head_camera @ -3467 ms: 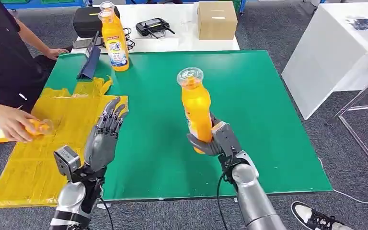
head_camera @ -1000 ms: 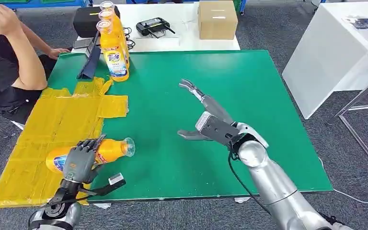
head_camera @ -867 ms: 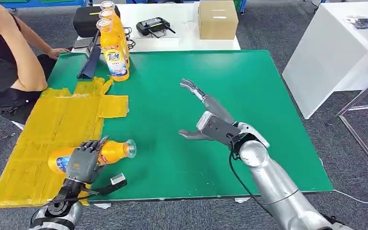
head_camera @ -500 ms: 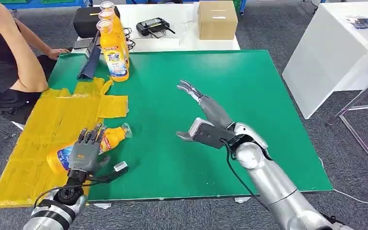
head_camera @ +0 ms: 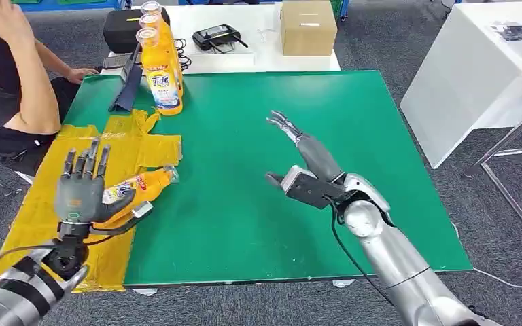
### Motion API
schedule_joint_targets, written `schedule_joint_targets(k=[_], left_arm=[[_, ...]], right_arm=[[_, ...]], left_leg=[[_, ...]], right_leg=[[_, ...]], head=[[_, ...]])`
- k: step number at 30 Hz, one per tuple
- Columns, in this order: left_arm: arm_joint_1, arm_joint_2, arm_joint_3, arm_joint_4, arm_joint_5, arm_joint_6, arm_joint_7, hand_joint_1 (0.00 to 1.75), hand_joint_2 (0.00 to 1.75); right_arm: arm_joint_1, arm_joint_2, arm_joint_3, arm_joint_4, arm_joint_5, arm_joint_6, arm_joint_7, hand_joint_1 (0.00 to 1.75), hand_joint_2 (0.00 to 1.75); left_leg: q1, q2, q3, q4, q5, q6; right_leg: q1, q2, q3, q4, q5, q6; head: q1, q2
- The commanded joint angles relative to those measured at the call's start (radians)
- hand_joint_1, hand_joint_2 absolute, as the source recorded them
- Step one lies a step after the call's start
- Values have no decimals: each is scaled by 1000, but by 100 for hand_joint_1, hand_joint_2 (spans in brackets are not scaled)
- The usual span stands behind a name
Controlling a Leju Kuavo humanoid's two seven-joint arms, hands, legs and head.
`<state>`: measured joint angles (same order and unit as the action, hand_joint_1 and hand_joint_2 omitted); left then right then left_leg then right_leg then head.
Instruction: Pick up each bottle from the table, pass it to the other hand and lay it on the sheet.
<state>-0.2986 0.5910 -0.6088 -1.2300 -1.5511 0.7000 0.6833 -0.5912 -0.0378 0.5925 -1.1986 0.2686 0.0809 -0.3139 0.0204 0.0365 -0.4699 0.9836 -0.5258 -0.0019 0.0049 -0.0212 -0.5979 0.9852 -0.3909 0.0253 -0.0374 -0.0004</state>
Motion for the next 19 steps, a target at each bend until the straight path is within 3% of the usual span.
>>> schedule_joint_targets(k=[1,2,3,4,5,6,8,10,12,14,17,18,19], left_arm=[[166,-594,854,-254,316,-2,-1053,0,0],[155,-604,853,-229,356,-2,-1064,0,0],[142,-596,807,-198,518,-70,-1116,0,0],[144,-566,741,-219,705,-291,-1200,0,0],[139,-583,736,-250,752,-351,-1212,0,0],[149,-573,685,-281,905,-525,-1288,0,0],[170,-584,640,-338,953,-609,-1322,0,0],[219,-649,609,-427,1133,-776,-1352,0,0],[307,-715,519,-465,1205,-895,-1285,0,0],[375,-757,444,-425,1190,-844,-1352,0,0],[433,-761,408,-481,1295,-838,-1381,0,0],[459,-766,398,-520,1354,-857,-1381,0,0],[476,-783,395,-539,1388,-889,-1381,0,0]], right_arm=[[129,36,-109,-61,100,-91,-29,0,0],[135,35,-107,-72,113,-100,-28,0,0],[146,36,-98,-95,247,-194,-11,0,0],[166,44,-93,-129,414,-284,24,0,0],[193,61,-96,-168,482,-286,40,0,0],[201,71,-94,-175,503,-263,38,0,0],[212,98,-110,-173,456,-244,-7,0,0],[261,125,-127,-249,459,-320,-117,0,0],[351,152,-91,-338,515,-320,-138,0,0],[417,161,-32,-364,567,-368,-146,0,0],[465,166,8,-404,526,-422,-191,0,0],[487,172,17,-440,490,-436,-219,0,0],[492,167,43,-464,578,-465,-210,0,0]], left_leg=[[-1,-11,1,-4,2,2],[-3,-10,1,-3,2,2],[-4,-12,4,-4,2,3],[-8,-8,1,-1,1,2],[-7,-8,-1,-1,1,2],[-5,-8,-2,0,0,3],[-6,2,0,-2,-2,3],[-6,0,2,-1,-1,2],[-7,-5,2,-2,-1,3],[-7,-4,4,-4,-2,2],[-7,-4,8,-7,-3,3],[-6,-2,2,-3,-3,3],[-7,-1,-1,-1,-3,3]], right_leg=[[-2,-8,5,-5,-1,2],[-2,-8,2,-4,-1,2],[-1,-7,5,-6,-1,2],[-2,-5,0,-3,-1,2],[-3,-5,0,-3,0,1],[-1,-3,1,-3,0,1],[-5,4,1,-3,1,2],[-5,2,1,-3,0,2],[-5,-1,3,-4,-1,2],[-5,1,4,-6,-1,2],[-6,3,8,-7,-2,3],[-5,2,3,-4,-1,2],[-6,3,-1,-3,-1,2]], head=[[0,0],[-2,0],[-2,0],[-1,0],[2,0],[4,0],[2,0],[3,0],[2,0],[3,0],[2,0],[2,0],[2,0]])
